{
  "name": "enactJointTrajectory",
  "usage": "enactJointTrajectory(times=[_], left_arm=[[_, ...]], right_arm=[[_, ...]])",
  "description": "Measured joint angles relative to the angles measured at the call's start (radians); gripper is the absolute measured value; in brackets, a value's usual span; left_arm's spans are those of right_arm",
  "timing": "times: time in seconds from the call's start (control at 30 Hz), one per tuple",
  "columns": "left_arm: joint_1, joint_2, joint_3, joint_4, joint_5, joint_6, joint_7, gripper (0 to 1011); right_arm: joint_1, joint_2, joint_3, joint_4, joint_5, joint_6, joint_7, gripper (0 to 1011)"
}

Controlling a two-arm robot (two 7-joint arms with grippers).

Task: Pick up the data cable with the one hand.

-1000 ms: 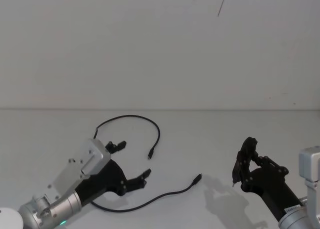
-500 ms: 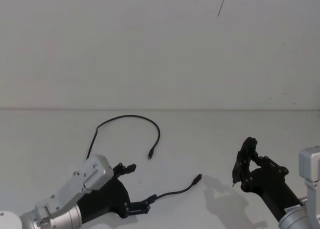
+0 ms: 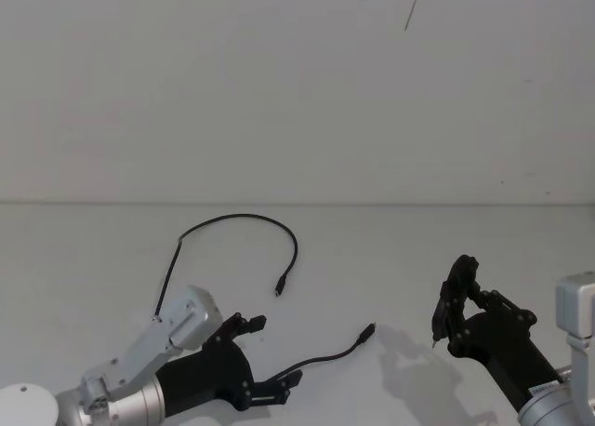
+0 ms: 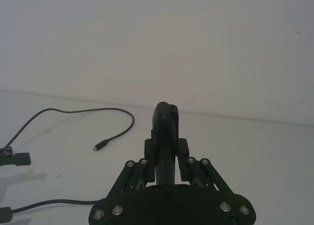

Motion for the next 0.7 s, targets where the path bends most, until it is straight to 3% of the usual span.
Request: enactJointTrajectory(times=[0.7], left_arm=[[-0.113, -0.094, 0.059, 0.198, 0.050, -0.008, -0.063, 1001]], right_arm=[[0.000, 0.000, 0.000, 0.000, 0.000, 0.000, 0.000, 269]])
